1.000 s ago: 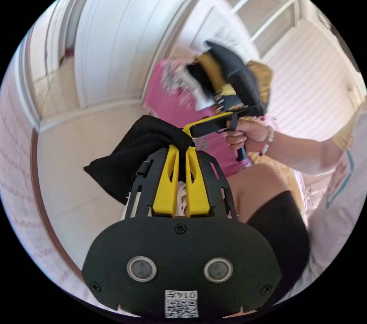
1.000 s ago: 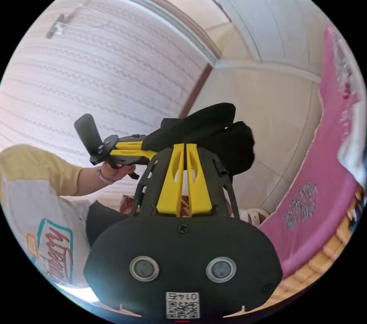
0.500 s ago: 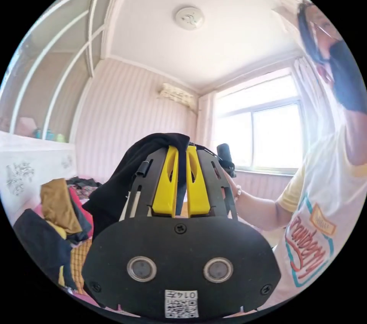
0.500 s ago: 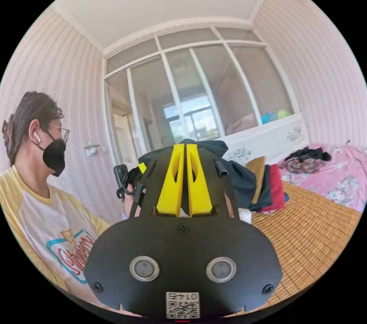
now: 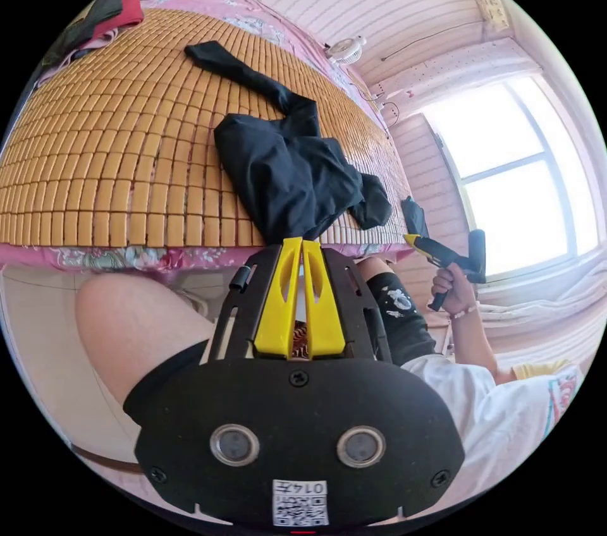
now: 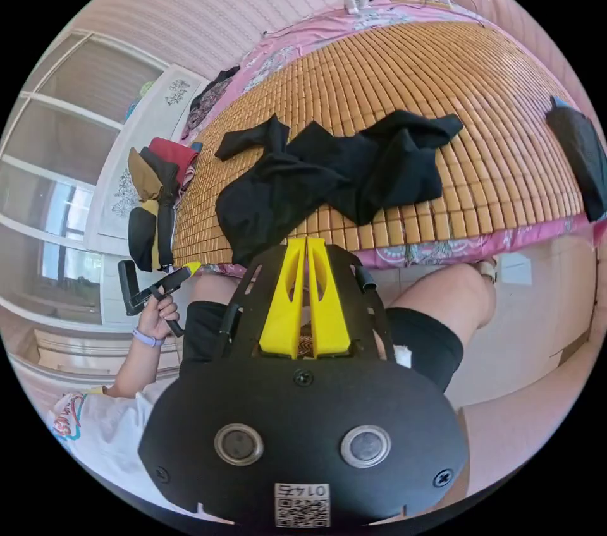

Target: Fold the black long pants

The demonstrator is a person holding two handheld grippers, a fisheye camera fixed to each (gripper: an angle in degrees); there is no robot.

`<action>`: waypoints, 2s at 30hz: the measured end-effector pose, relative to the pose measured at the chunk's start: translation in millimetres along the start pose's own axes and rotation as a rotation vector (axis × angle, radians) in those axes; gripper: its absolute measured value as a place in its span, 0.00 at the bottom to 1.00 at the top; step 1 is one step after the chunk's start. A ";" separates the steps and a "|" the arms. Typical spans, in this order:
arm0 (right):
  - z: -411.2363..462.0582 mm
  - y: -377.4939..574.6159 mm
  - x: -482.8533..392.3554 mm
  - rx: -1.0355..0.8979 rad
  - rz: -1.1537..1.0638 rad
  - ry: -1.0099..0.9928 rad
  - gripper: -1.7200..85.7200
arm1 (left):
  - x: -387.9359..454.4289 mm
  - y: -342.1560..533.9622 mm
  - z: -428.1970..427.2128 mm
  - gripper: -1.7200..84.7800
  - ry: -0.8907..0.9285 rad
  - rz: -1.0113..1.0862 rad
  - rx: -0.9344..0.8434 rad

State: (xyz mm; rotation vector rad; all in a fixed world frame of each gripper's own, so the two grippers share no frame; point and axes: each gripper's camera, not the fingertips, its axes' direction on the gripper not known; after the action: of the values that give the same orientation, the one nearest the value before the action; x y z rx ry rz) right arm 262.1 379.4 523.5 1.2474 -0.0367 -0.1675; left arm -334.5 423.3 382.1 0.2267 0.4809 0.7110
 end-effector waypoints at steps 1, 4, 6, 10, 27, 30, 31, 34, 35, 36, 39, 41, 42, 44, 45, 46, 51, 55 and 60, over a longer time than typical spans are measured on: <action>1.5 11.1 15.2 0.016 0.047 -0.015 0.02 | -1.8 2.5 5.7 0.01 -0.011 -0.016 -0.003; -0.1 23.5 41.1 0.075 0.134 -0.025 0.03 | 11.1 -9.6 14.8 0.01 -0.058 0.034 0.002; -4.1 22.3 51.2 0.100 0.166 -0.049 0.04 | 26.5 -22.4 22.0 0.01 -0.067 0.092 -0.004; -16.3 19.2 57.2 0.235 0.163 0.094 0.14 | 75.7 -47.5 43.5 0.08 -0.135 0.289 -0.014; 6.0 -15.9 73.6 0.063 0.177 0.200 0.04 | 94.8 -96.0 149.5 0.03 -0.499 0.418 -0.284; -25.5 -26.9 39.0 0.111 0.003 0.182 0.03 | 85.1 -103.4 119.1 0.01 -0.452 0.346 -0.193; -41.4 -32.7 22.9 0.139 -0.051 0.147 0.02 | 81.0 -107.2 103.0 0.01 -0.431 0.323 -0.151; -82.9 -47.0 -28.5 0.224 -0.191 0.051 0.02 | 72.9 -118.9 57.5 0.01 -0.402 0.281 -0.036; -91.7 -49.3 -40.6 0.247 -0.224 0.034 0.02 | 73.4 -124.8 35.5 0.01 -0.400 0.274 0.026; -109.8 -53.6 -64.7 0.298 -0.284 -0.002 0.02 | 74.8 -128.0 23.7 0.01 -0.398 0.275 0.061; -159.8 -63.5 -118.5 0.450 -0.383 -0.101 0.02 | 91.3 -147.0 -40.1 0.01 -0.402 0.303 0.231; -192.1 -68.4 -147.1 0.549 -0.419 -0.150 0.02 | 113.2 -161.6 -92.9 0.01 -0.414 0.349 0.365; -213.7 -70.1 -165.2 0.610 -0.445 -0.177 0.02 | 119.5 -164.5 -106.1 0.01 -0.416 0.362 0.400; -245.3 -70.0 -188.8 0.693 -0.474 -0.225 0.02 | 145.8 -173.0 -155.1 0.01 -0.415 0.418 0.532; -264.7 -68.7 -200.3 0.738 -0.485 -0.269 0.02 | 152.8 -174.9 -165.8 0.01 -0.420 0.433 0.559; -281.2 -66.8 -208.7 0.774 -0.487 -0.297 0.02 | 167.2 -178.2 -185.5 0.01 -0.436 0.468 0.609; -319.7 -50.6 -212.2 0.866 -0.475 -0.280 0.02 | 222.0 -193.3 -239.3 0.01 -0.476 0.609 0.738; -311.7 -31.3 -171.3 0.870 -0.414 -0.206 0.02 | 251.0 -198.2 -236.2 0.01 -0.500 0.771 0.752; -256.2 -10.9 -93.6 0.762 -0.208 -0.013 0.02 | 225.8 -211.7 -169.9 0.05 -0.195 0.813 0.488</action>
State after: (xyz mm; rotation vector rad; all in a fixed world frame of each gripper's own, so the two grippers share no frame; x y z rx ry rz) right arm 199.0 630.7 437.4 2.0121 0.0214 -0.3635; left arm -150.0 425.1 81.1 0.9774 0.3599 1.3397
